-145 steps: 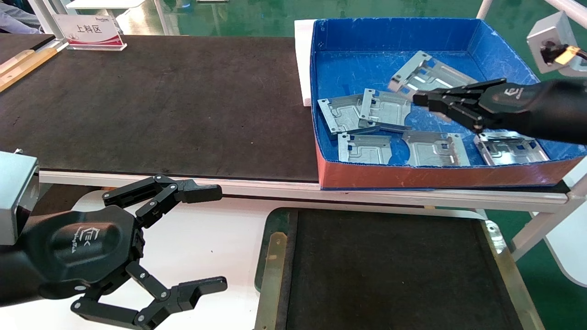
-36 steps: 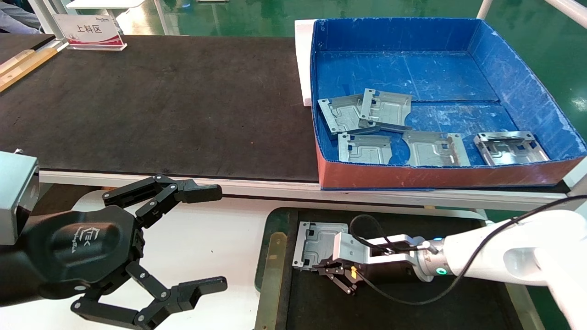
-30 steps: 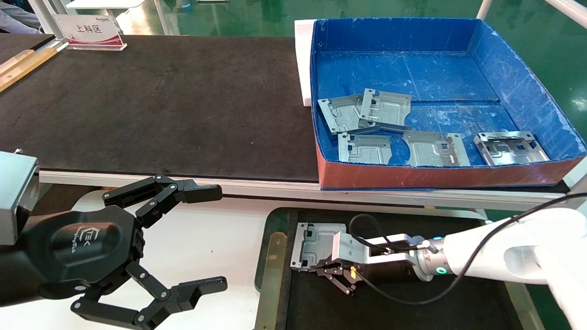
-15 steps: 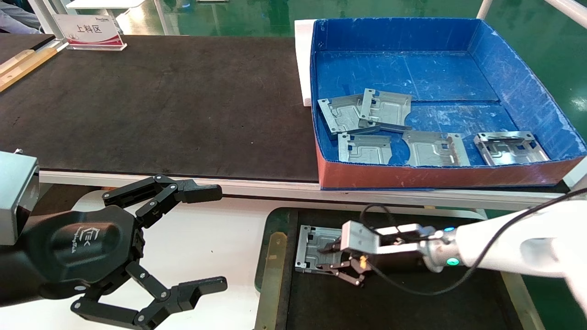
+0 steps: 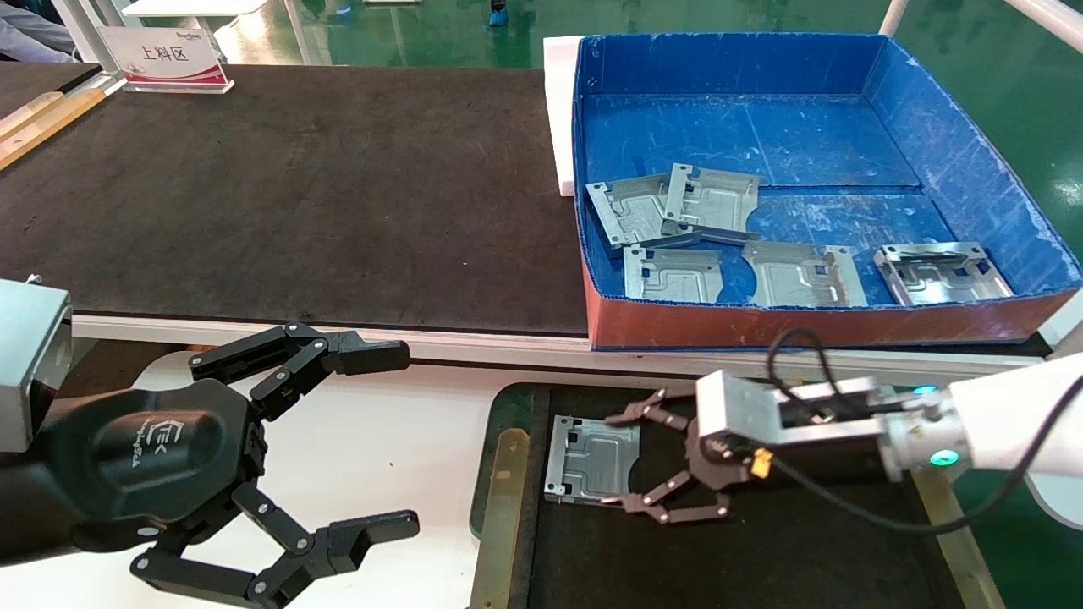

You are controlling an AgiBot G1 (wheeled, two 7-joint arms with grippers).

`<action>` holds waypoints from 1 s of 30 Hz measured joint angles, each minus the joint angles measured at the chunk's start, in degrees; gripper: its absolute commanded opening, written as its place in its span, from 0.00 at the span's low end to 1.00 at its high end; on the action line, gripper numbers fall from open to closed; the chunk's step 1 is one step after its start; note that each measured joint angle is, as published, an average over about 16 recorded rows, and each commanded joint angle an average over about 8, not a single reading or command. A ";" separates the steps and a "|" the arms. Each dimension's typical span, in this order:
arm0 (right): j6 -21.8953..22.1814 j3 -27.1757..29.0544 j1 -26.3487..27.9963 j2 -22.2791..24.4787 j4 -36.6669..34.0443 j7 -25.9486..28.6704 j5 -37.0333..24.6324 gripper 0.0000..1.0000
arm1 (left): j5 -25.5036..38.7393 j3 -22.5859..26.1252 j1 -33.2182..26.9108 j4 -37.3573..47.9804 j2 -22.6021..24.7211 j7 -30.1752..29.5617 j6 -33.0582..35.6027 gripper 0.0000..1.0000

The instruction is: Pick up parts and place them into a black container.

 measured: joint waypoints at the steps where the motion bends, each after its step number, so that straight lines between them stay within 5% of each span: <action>1: -0.38 -0.07 0.01 0.79 1.43 0.40 0.90 1.00 | 0.00 0.00 0.00 0.00 0.00 0.00 0.00 1.00; 16: -0.65 -4.54 -2.26 15.28 28.28 13.26 25.69 1.00 | -0.01 0.00 0.01 0.00 0.00 0.00 -0.01 1.00; 30: -0.20 -5.35 -2.39 18.03 31.57 16.64 31.63 1.00 | -0.02 0.00 0.02 0.01 -0.01 0.00 -0.02 1.00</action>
